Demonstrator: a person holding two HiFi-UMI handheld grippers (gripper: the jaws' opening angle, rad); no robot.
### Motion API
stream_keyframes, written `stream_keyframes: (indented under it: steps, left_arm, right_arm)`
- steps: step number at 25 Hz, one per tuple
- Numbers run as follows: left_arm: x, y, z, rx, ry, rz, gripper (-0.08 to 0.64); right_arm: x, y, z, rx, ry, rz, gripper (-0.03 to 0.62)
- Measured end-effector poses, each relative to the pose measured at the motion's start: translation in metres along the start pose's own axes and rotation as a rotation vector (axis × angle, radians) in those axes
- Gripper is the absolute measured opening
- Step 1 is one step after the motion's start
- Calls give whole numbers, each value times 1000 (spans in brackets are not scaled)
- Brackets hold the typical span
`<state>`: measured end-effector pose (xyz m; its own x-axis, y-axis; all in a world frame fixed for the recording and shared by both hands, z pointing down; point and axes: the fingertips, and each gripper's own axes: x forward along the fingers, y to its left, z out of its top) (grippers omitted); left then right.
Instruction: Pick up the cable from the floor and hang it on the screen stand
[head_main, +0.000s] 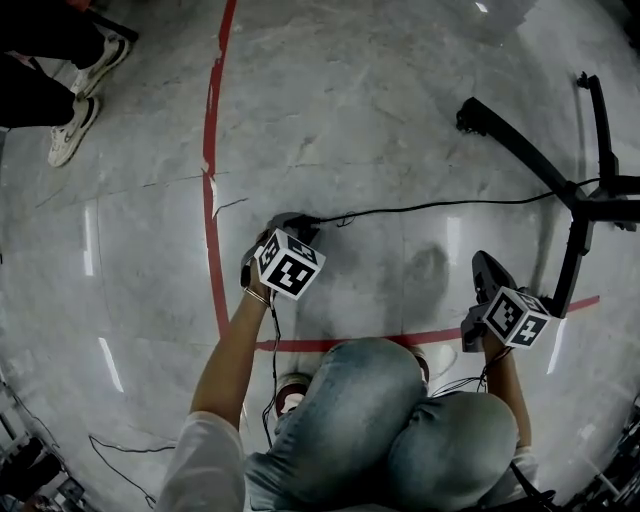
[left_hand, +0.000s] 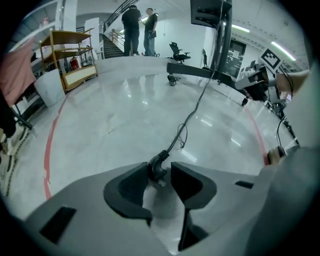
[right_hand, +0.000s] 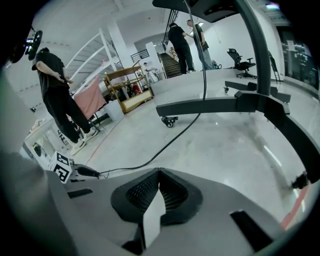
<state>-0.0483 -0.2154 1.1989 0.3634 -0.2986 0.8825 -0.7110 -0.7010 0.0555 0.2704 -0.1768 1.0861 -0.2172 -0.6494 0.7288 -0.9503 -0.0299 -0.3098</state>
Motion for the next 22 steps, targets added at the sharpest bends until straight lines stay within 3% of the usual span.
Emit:
stream_keyframes:
  steps: [3,6,12,14,16,20,22]
  left_arm:
    - [0,-1,1,-31,-31,-7,127]
    - [-1,-1,0,-24,-44,14,115]
    - [-2,-3,-2,-35,-42,10,112]
    - [-1,-3,-1,-31,-37,7,112]
    - [-1,-3,-1,-36,-34,4,112]
    - [-1,-3,0,-63,-47,0,112]
    - [0,-2,-1,-77,-53,4,112]
  right_arm:
    - [8,1,1,-49,18,5,18]
    - [22,11,6,-208,47,49,20]
    - [65,34,25,-661,171,182,26]
    - [77,34,28,-823,229,222,70]
    - [84,30,28,-1005,308,264,122]
    - [95,12,25,-1407,496,294,129]
    - [103,1,18,-1541,619,312,129]
